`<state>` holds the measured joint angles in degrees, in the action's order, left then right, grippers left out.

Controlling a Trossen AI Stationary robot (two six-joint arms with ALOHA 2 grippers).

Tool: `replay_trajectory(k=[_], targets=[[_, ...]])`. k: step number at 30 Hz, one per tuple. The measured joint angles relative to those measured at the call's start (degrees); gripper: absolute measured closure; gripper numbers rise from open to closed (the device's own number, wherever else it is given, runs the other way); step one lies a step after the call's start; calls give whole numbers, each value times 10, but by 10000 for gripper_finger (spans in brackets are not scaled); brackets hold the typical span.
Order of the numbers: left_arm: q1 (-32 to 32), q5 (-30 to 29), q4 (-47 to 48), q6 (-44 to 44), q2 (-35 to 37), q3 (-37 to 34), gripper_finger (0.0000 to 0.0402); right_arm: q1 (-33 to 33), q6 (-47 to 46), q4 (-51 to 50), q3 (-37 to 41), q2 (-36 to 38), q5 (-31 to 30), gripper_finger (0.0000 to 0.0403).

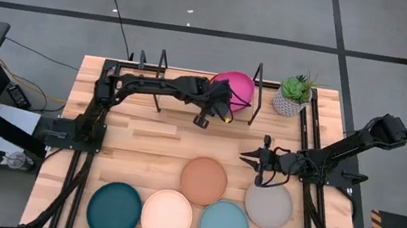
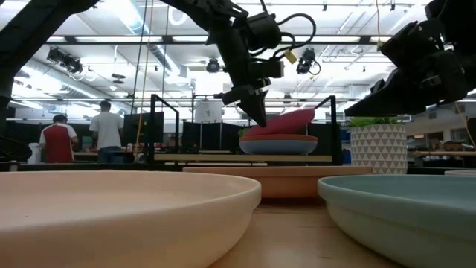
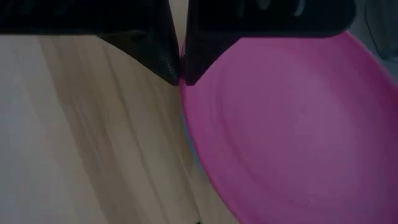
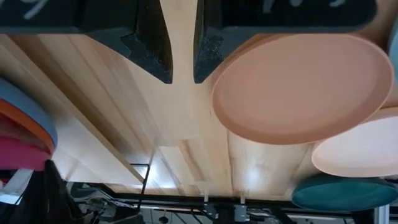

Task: Place and stack plates onto a shelf
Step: Stack the pink plate on top of the orange plate on the shelf, then put the light brown plate on the shelf

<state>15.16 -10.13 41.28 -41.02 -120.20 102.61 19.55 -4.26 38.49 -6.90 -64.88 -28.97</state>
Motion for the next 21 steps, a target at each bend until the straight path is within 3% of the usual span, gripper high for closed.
replay_trajectory(k=[6,11,13,18,21], targets=[[-6,-30,-1,29,-2,5,299,-2,17,2,0,0,-1,332],[-26,-63,10,97,-2,33,280,-2,38,4,0,0,-19,332],[-36,-28,26,141,-2,42,280,-2,55,5,0,0,-30,332],[-71,132,82,238,-2,44,282,-2,110,28,0,0,-66,332],[-98,174,104,292,-6,34,283,-2,136,37,0,0,-76,332]])
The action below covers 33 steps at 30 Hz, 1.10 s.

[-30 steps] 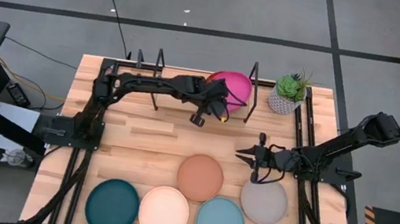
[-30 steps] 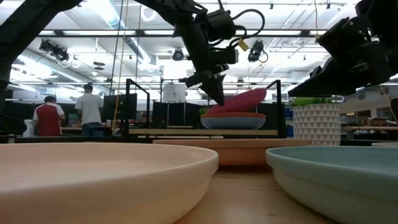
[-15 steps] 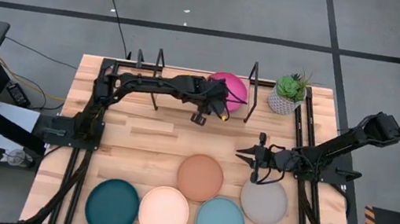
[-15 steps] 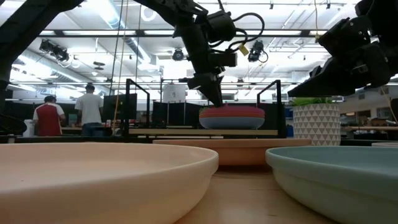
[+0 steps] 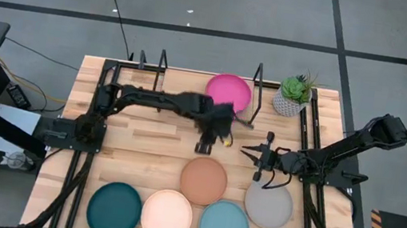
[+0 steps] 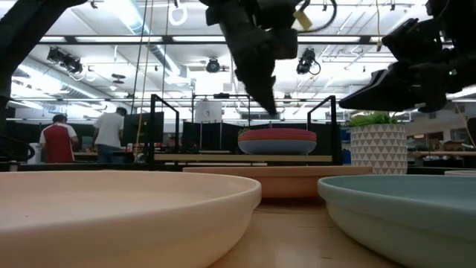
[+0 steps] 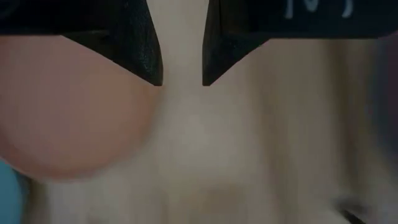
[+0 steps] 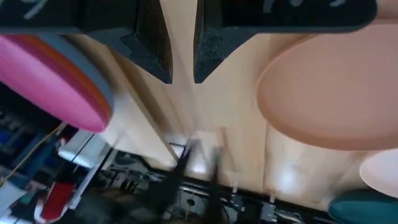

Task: Place and stack plates onto a shelf
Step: Put the light brown plate on the shelf

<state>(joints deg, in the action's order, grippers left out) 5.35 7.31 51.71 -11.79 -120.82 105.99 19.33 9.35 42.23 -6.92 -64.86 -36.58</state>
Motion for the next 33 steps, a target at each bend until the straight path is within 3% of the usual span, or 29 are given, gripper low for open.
replay_trajectory(k=[4,7,12,16,21,25,33], targets=[[-42,-3,-9,57,-1,-42,283,-1,33,17,0,0,0,332],[-64,-36,-22,96,-1,-80,283,-9,57,35,0,0,1,332],[-64,-73,-47,167,-2,-122,282,-37,80,55,0,0,28,332],[-53,-68,-71,199,-1,-147,268,-63,83,57,0,0,68,332],[-41,-6,-103,202,-1,-169,243,-93,84,58,0,0,95,332],[-39,-6,-116,202,-1,-177,238,-113,83,57,0,0,118,332],[-54,-31,-112,201,-1,-177,293,-126,77,57,0,0,142,332]])
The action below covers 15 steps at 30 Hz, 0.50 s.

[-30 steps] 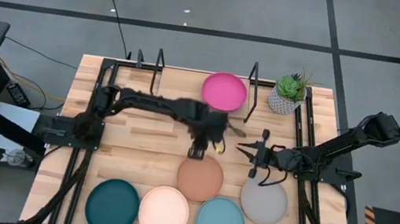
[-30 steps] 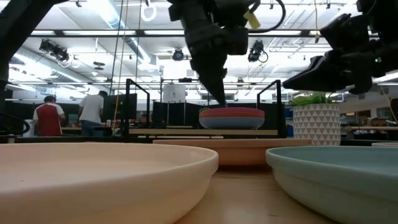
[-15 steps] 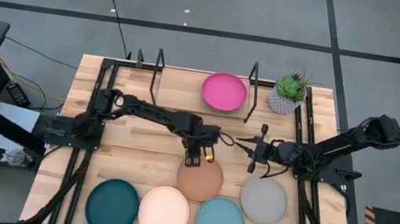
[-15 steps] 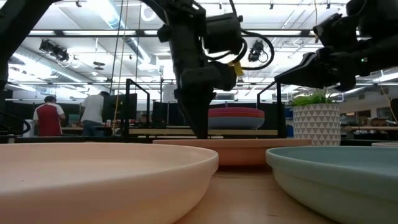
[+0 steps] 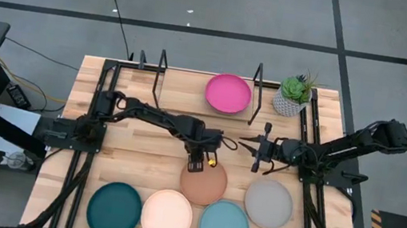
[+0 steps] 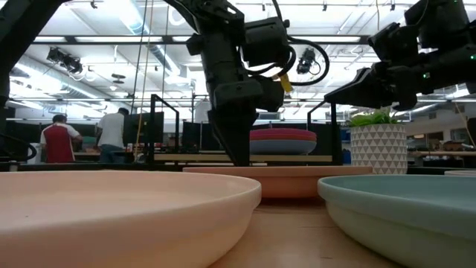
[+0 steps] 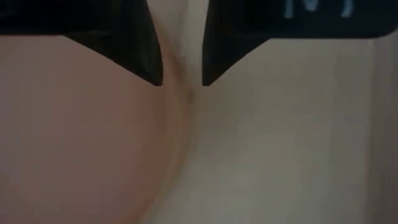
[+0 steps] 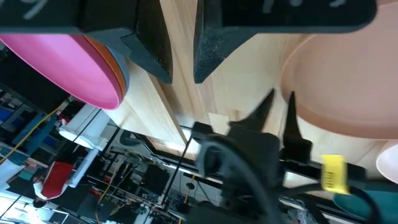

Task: Place and stack plates onto a shelf
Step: Put the light brown plate on the shelf

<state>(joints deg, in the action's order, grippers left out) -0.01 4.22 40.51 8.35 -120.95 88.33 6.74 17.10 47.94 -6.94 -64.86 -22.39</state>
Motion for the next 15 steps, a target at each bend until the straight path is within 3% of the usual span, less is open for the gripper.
replay_trajectory(k=[10,15], targets=[[-12,-22,-2,1,0,0,389,-1,-13,-2,0,0,0,332],[-5,-21,12,-10,3,1,395,-1,-15,-3,0,0,0,332]])
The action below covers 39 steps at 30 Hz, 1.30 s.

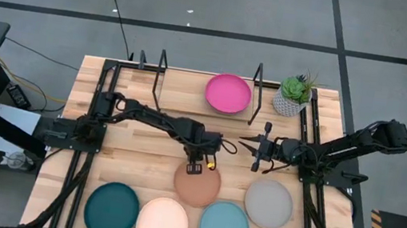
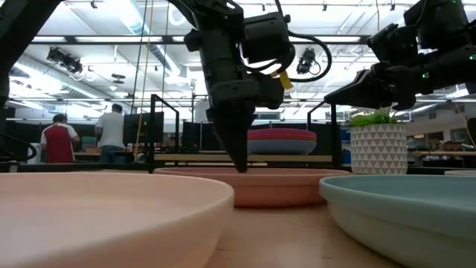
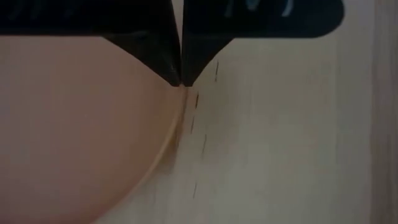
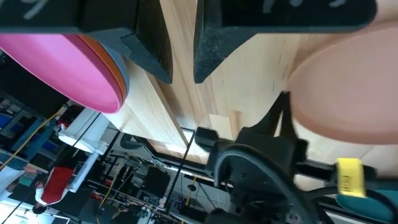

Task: Place and stack plates onto a shelf
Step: Put the light brown plate on the shelf

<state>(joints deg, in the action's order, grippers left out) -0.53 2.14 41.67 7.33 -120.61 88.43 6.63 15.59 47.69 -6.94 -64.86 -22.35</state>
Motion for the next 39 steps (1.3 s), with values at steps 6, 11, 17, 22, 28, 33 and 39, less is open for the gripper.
replay_trajectory(k=[6,11,17,22,28,33,39], targets=[[18,-24,51,-14,11,26,398,0,-9,-7,0,0,0,332],[39,-65,133,-55,24,69,400,0,-10,-13,0,0,0,332],[95,-73,168,-122,61,87,401,0,-24,-22,0,0,0,332],[154,-74,207,-199,74,87,401,1,-52,-40,0,0,12,332],[241,-63,202,-330,75,88,401,1,-66,-40,0,0,13,332],[302,-47,198,-379,76,109,402,1,-79,-46,0,0,14,332],[359,-33,190,-438,76,130,401,1,-80,-49,0,0,13,332]])
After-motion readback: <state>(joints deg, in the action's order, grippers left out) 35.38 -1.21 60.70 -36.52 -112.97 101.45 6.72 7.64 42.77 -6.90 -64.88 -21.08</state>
